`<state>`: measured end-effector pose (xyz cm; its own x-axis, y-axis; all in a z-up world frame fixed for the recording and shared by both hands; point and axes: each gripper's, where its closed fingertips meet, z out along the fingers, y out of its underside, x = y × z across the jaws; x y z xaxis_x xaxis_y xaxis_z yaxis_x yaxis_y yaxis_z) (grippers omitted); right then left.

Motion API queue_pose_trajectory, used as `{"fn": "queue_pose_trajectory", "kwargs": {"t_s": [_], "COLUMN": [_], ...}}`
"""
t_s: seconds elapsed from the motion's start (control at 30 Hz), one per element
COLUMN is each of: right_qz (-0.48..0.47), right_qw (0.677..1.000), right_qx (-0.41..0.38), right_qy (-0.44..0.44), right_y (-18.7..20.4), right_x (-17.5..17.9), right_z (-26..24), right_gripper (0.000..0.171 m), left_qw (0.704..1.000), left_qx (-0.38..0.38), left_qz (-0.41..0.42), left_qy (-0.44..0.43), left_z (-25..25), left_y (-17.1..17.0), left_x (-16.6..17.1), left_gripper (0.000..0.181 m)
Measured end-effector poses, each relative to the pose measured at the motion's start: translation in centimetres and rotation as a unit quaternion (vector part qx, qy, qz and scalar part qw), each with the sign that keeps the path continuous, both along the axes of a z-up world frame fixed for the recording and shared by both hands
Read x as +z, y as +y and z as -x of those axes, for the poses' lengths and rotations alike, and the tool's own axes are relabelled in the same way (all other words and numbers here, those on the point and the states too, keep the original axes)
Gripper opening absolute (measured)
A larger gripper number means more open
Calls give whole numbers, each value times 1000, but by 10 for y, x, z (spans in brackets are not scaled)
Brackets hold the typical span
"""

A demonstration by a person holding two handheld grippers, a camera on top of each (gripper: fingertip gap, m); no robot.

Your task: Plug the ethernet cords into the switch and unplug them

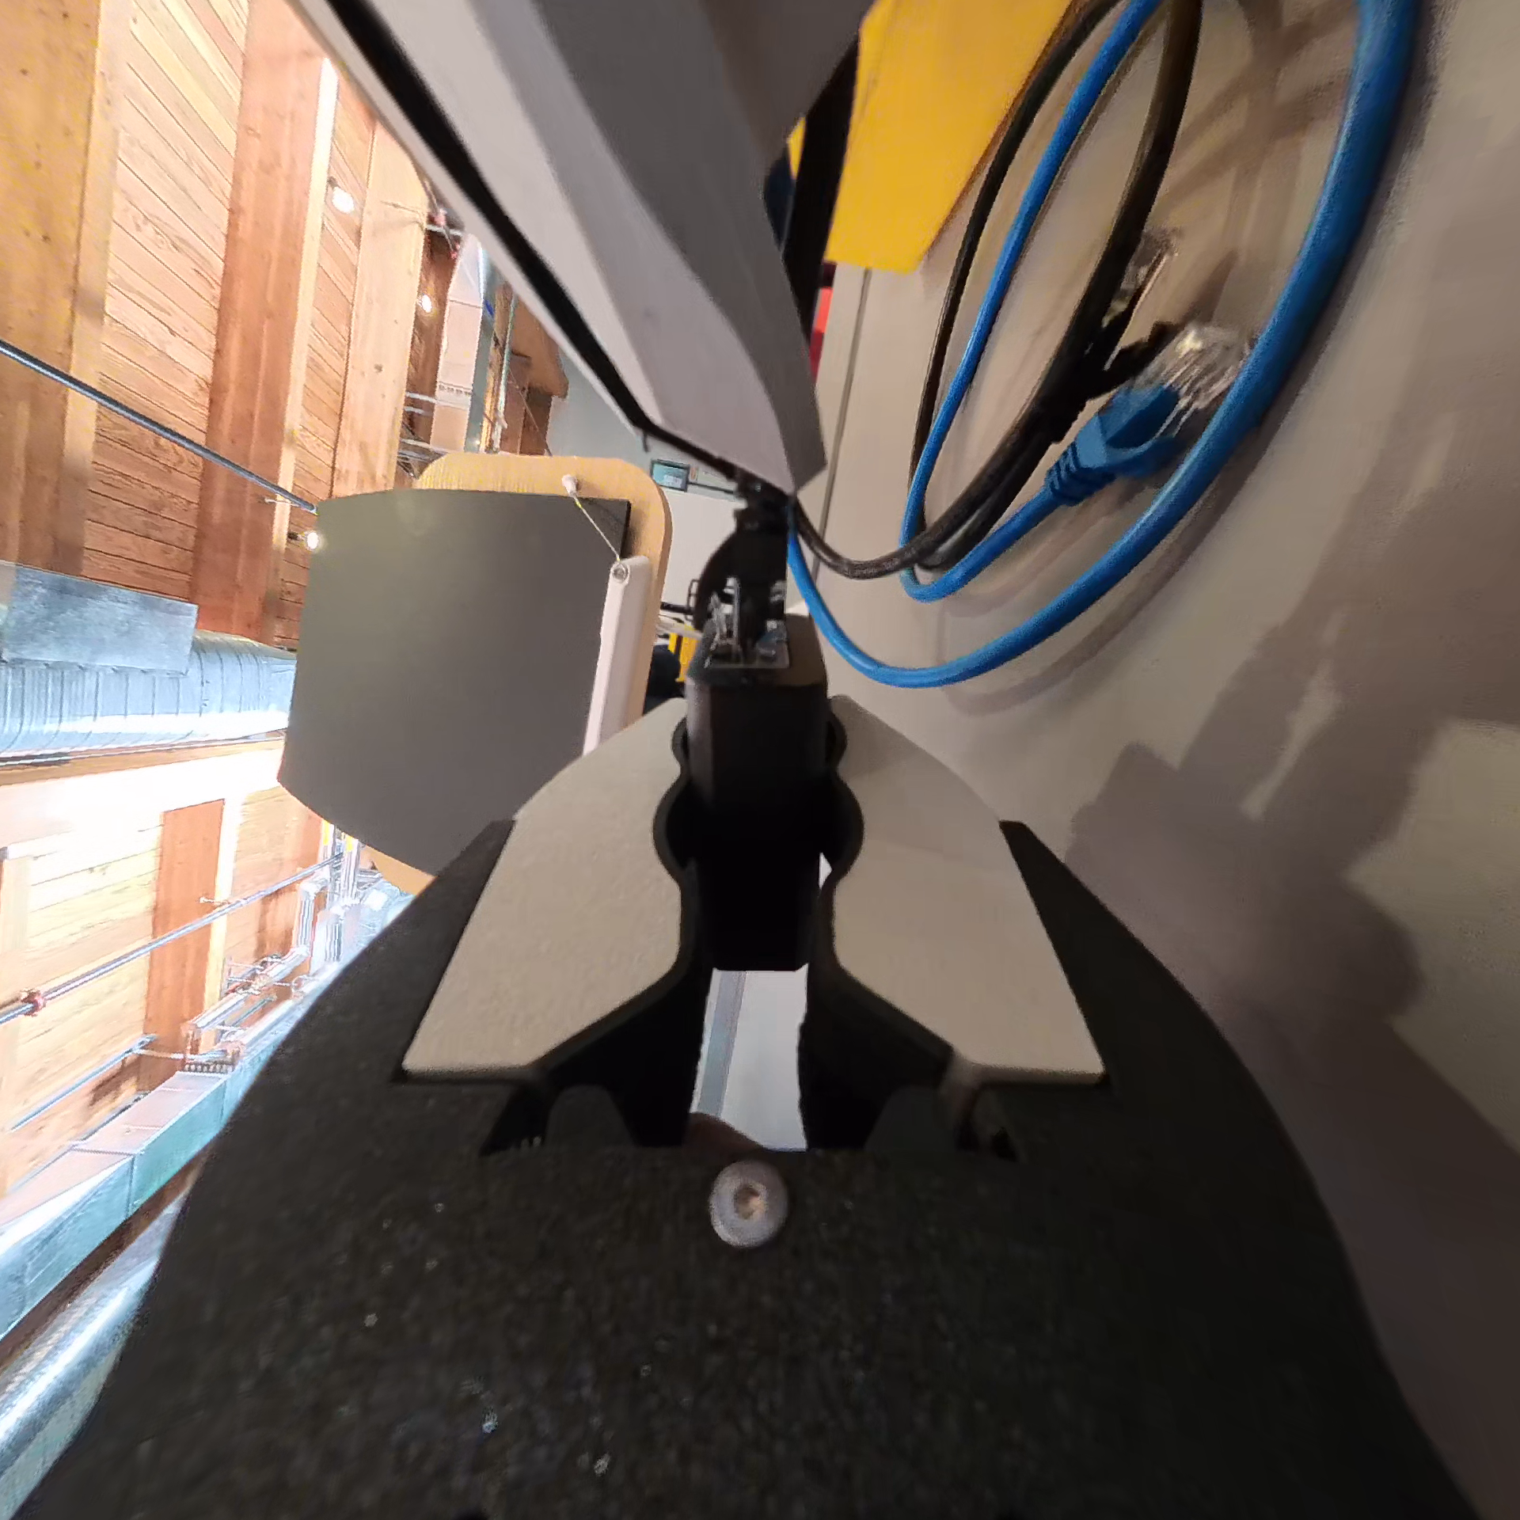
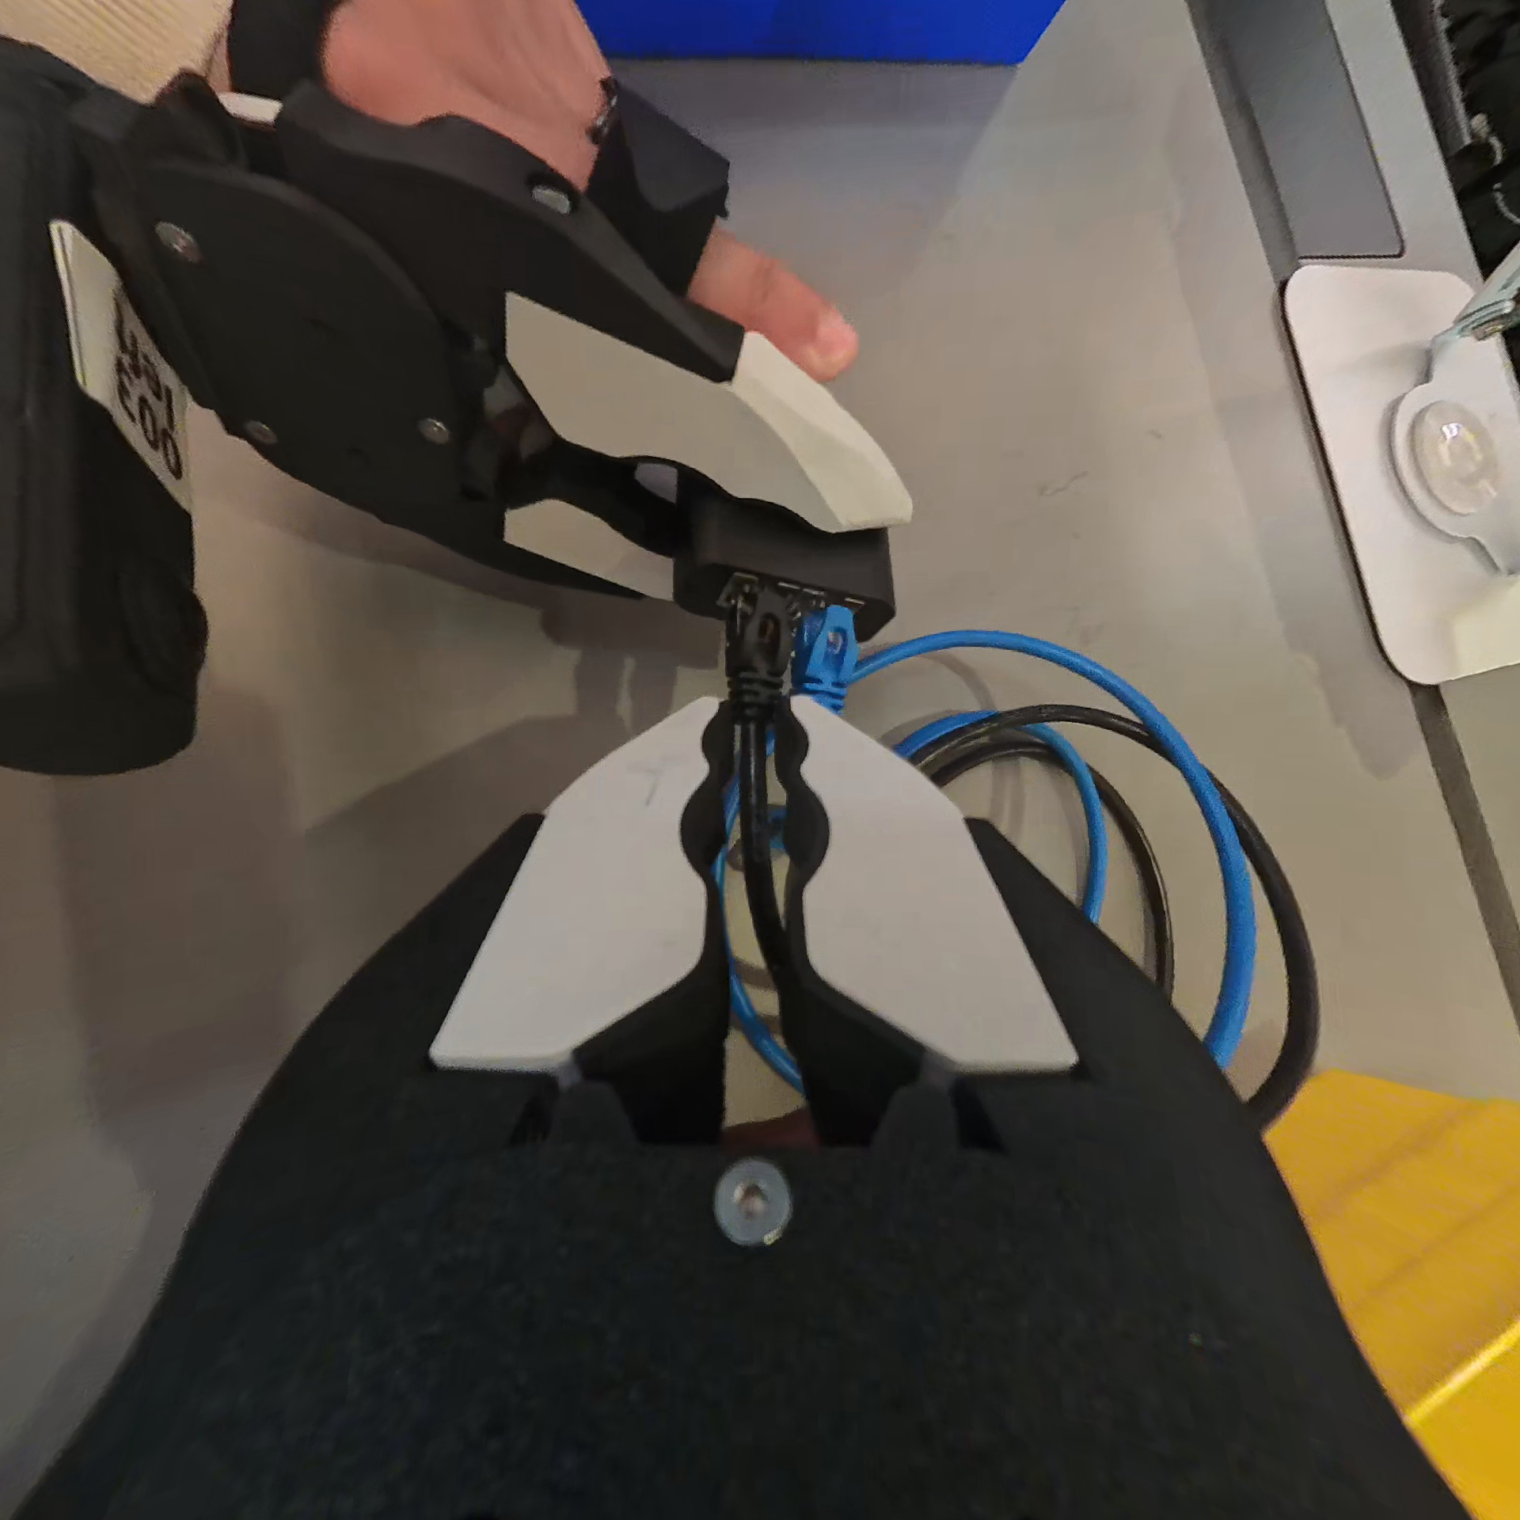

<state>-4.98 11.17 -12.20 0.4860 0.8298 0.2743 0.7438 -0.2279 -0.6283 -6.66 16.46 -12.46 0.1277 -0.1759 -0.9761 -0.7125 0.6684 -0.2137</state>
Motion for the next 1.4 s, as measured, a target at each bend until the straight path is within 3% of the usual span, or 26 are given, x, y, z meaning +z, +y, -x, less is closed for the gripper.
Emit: {"fn": "queue_pose_trajectory", "kwargs": {"t_s": [0.07, 0.1, 0.17, 0.23, 0.27, 0.4, 0.47, 0.53, 0.63, 0.73, 0.97, 1.4], "right_qz": [6, -4, 9, 4, -4, 20, 29, 31, -64, -137, -186, -205], "right_qw": [1000, 999, 999, 1000, 1000, 994, 991, 991, 989, 965, 941, 942], "right_qx": [-6, -21, -28, -24, -8, 46, 42, 46, 92, 136, 188, 185], "right_qy": [-22, -49, 12, 15, -3, -96, -123, -119, -101, -177, -213, -193], "right_y": [-2, 1, -6, -10, -13, -30, -32, -31, -21, -8, 22, 33], "right_x": [1, 4, 27, 44, 45, 5, -13, -15, 17, 30, 11, 7], "right_z": [-9, -26, -41, -41, -37, -35, -37, -33, -14, -11, 10, 18], "right_gripper": [9, 9, 9, 9, 10, 12, 32, 36, 33, 34, 29, 19], "left_qw": [1000, 998, 996, 997, 998, 999, 998, 998, 996, 994, 994, 992], "left_qx": [28, 65, 87, 28, 27, 40, 46, 39, 20, 2, -2, 2], "left_qz": [-5, 8, 2, -38, -17, 12, 27, 44, 78, 106, 110, 130], "left_qy": [4, 18, -6, -65, -57, -33, -32, -34, -23, -7, -14, -10], "left_z": [6, 19, 35, 8, -5, -15, -9, -6, -3, 2, 9, 11], "left_y": [8, 28, 50, 11, 1, 8, 14, 14, 11, 7, 2, 3], "left_x": [-1, -8, 2, 32, 25, 8, 6, 3, -4, -9, 0, -1], "left_gripper": [25, 25, 25, 25, 25, 25, 25, 25, 25, 25, 25, 25]}}
